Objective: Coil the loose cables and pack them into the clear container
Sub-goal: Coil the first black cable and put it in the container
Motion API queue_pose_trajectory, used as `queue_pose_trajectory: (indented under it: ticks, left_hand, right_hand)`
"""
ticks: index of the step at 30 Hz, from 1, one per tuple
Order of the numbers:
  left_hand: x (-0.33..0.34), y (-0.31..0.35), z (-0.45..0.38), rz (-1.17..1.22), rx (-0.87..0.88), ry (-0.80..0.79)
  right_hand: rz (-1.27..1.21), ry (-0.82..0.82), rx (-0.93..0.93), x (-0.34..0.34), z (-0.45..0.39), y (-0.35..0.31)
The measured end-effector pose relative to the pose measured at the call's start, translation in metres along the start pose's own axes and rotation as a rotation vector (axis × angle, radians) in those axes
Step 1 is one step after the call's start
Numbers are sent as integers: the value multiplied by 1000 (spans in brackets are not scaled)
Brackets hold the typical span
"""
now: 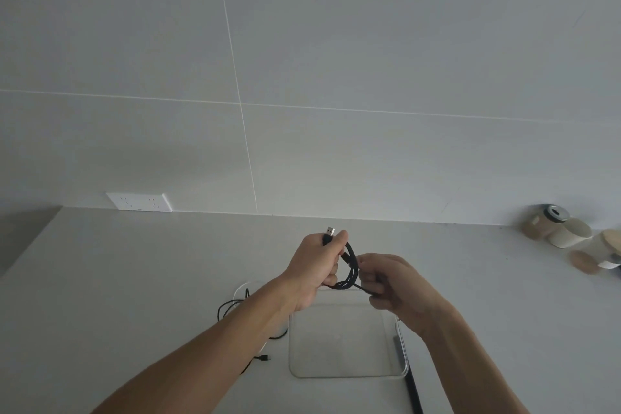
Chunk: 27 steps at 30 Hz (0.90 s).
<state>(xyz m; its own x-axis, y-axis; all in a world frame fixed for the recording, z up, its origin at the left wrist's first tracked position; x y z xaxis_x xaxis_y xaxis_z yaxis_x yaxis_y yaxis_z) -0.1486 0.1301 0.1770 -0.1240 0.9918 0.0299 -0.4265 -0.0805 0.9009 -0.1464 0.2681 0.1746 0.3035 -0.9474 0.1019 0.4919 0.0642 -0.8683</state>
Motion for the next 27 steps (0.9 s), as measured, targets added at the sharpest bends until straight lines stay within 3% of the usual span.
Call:
queue_pose_trajectory:
  ticks: [7, 13, 20, 27]
  left_hand:
    - [-2, -6, 2, 96, -65, 18]
    - [6, -19, 3, 199, -224, -87]
    - [10, -20, 5, 191, -248, -117]
    - [8, -16, 5, 165, -240, -153]
  right_hand:
    - [-49, -71, -63, 11, -3, 5]
    - [-15, -59, -146, 19, -4, 7]
    - [164, 308, -334, 10, -1, 0]
    - [205, 421, -502, 1, 11, -17]
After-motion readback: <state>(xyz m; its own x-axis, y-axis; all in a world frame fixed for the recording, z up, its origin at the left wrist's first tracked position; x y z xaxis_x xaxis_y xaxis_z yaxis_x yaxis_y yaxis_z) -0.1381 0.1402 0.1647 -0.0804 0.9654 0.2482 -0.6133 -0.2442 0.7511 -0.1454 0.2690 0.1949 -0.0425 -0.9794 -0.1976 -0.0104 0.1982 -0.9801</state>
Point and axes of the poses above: each hand's wrist, its own z-axis away from the middle knuckle, its own x-axis out of the palm, y = z × x, the point moved 8 cm from there along -z, towards the middle knuckle, and after that the axes turned 6 degrees about y, right-handed, at the moved point
